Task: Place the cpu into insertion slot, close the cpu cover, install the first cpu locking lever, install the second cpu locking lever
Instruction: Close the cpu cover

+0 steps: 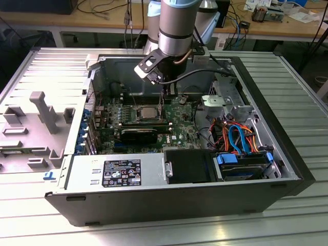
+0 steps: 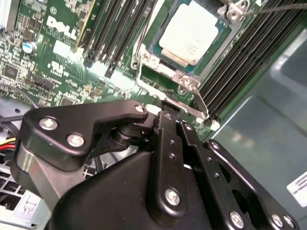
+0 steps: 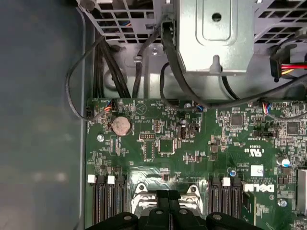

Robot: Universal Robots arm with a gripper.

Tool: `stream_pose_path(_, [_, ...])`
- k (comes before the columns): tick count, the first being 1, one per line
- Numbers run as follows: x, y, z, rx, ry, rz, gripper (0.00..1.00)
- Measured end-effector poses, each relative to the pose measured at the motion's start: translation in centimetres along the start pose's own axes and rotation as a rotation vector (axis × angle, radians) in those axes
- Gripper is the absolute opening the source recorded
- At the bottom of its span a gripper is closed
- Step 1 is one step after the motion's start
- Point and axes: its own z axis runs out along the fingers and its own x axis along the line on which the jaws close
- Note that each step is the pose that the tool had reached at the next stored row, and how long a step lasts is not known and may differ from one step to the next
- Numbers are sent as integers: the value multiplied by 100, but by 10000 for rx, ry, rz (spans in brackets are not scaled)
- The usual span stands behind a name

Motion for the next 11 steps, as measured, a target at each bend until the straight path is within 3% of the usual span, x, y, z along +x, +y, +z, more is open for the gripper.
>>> stream_pose_path(6, [3, -144, 25, -1, 1, -1, 11])
stream_pose_path(9, [4, -317, 79, 0, 0, -16, 11])
stream_pose_path(11, [5, -386, 115, 0, 0, -17, 11])
